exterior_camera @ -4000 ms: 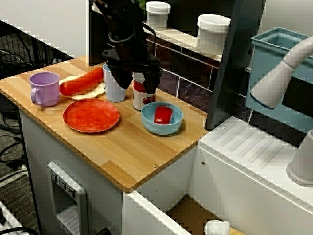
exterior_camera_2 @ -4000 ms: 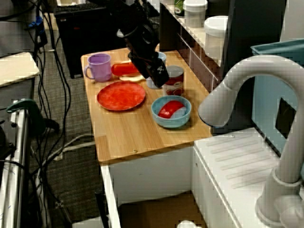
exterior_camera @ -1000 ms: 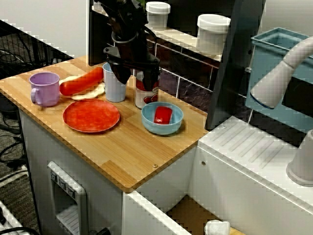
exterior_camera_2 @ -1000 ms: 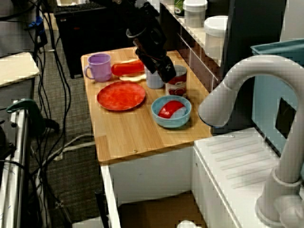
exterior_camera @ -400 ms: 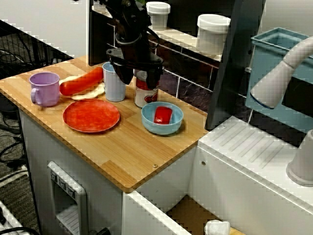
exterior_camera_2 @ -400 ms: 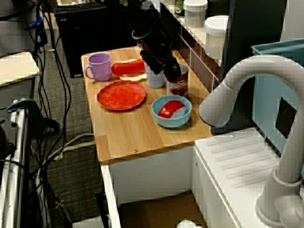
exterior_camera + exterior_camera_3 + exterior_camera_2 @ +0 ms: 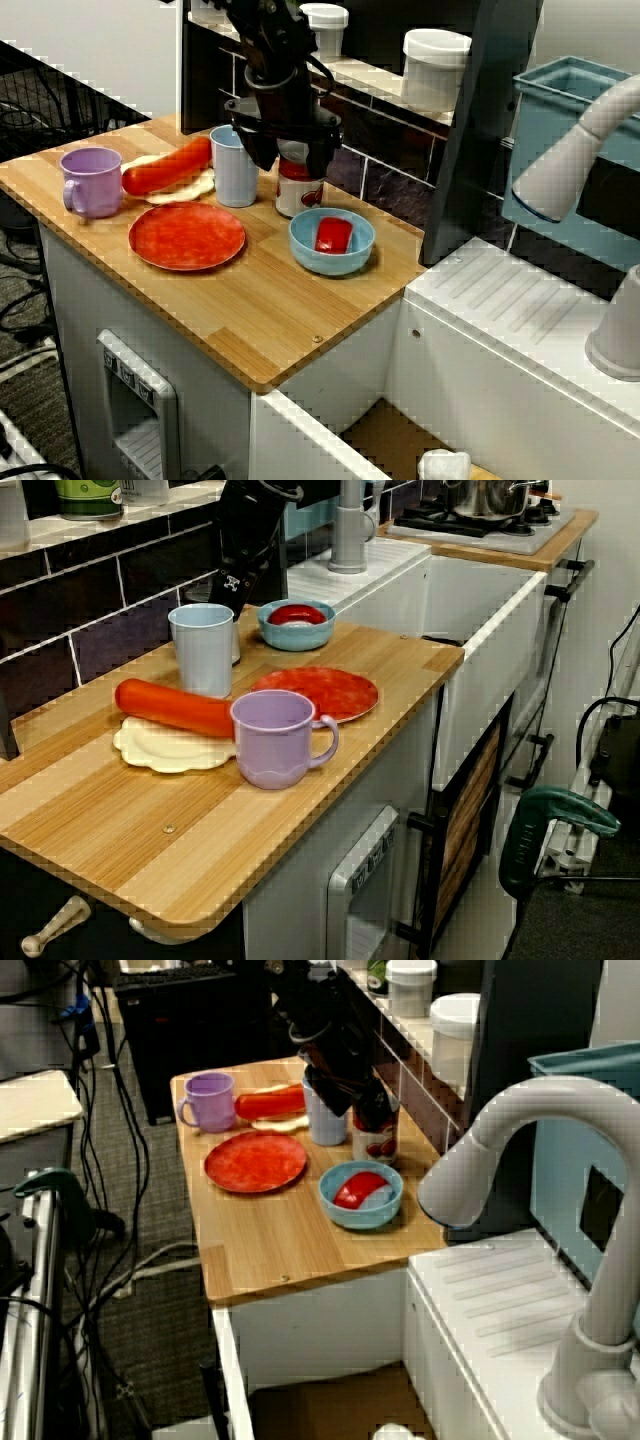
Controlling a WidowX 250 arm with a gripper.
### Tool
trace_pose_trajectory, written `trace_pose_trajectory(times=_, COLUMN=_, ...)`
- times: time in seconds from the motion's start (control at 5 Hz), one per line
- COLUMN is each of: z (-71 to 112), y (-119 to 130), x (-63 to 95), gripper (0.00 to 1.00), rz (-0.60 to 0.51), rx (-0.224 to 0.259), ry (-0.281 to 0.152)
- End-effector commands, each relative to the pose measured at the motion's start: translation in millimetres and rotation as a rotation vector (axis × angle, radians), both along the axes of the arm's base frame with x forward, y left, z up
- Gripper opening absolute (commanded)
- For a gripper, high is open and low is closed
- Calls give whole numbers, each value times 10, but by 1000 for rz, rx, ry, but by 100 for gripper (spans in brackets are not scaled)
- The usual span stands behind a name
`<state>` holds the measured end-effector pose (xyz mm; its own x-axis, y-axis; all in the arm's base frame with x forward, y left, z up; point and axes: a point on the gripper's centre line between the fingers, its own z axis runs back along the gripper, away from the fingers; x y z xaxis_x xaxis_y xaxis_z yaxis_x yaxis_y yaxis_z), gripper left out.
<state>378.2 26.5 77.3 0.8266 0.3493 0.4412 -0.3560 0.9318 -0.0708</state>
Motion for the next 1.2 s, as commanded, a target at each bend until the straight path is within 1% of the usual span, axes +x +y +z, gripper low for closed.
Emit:
trace_pose_trajectory(times=0.0, z=157, y=1, x=-43, gripper=100, rz=-8, rx=-5, ry=-37)
trace_pose_trajectory(times=0.2, z=133, y=26, x=-38, gripper=100, rz=0, rx=-7, ry=-31)
trace_pose_trajectory(times=0.6, z=32, y=61, x=2, gripper=100, rz=30, rx=5, ry=-32)
trace_pose_trajectory(times=0.8, z=7, y=78, x=22, gripper=100, rz=36, rx=1, ry=-25)
trace_pose_trajectory(times=1.0, z=32, y=77, x=7, gripper=100, rz=35, rx=-5, ry=-27)
